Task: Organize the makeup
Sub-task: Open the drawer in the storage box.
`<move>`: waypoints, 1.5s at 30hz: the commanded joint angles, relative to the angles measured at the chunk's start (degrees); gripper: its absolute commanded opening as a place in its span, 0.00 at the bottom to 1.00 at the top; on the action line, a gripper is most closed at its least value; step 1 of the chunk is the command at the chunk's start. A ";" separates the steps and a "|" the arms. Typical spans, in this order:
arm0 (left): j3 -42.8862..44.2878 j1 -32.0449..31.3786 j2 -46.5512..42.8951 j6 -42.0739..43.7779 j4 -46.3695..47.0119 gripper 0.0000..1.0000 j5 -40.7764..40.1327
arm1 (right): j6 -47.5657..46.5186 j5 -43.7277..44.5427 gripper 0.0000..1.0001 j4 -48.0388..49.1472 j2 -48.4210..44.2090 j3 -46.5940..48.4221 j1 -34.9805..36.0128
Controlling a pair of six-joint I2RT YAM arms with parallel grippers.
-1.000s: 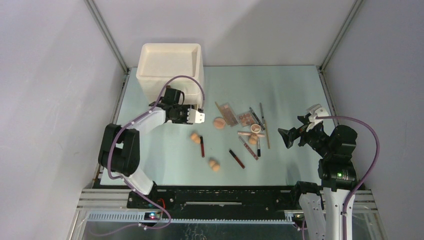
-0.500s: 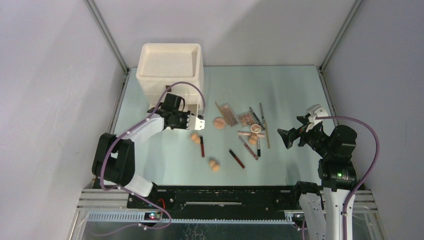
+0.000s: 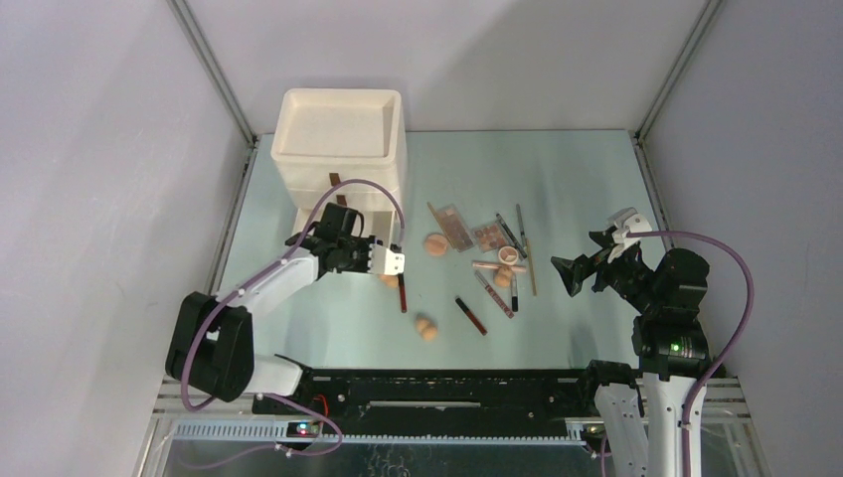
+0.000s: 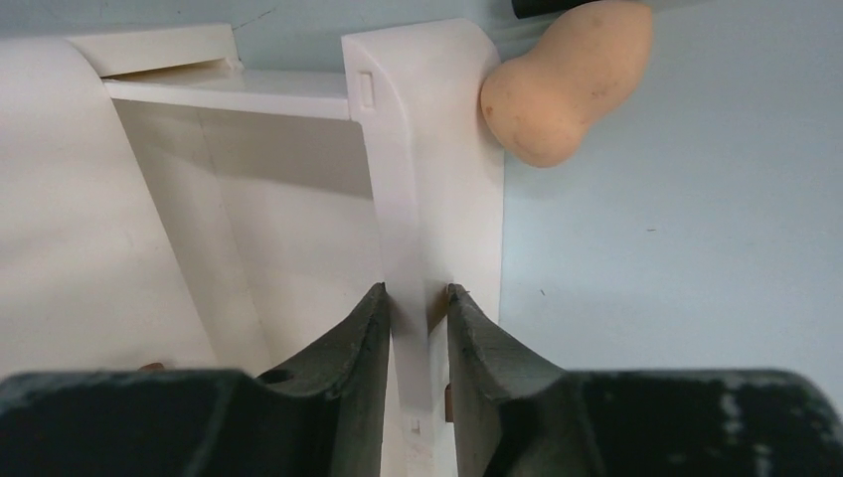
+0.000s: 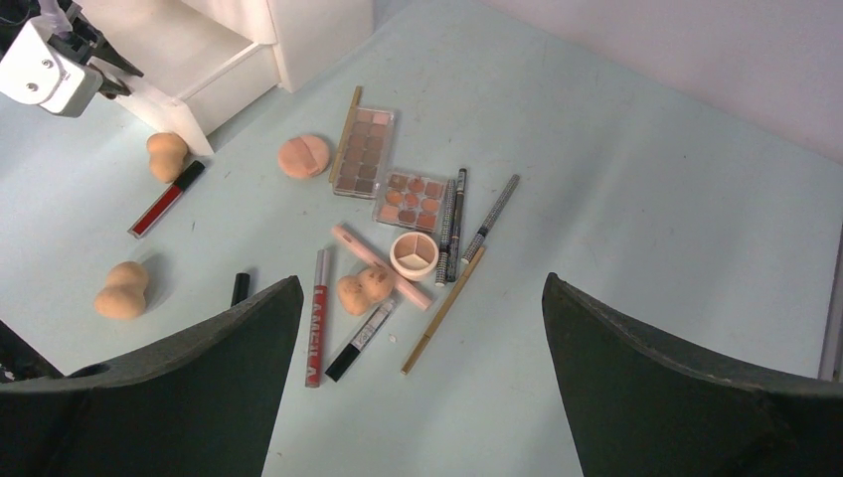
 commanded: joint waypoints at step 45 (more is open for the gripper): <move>-10.20 -15.79 -19.67 3.81 -6.48 0.82 5.08 | -7.81 16.23 0.92 -0.35 19.54 6.15 21.17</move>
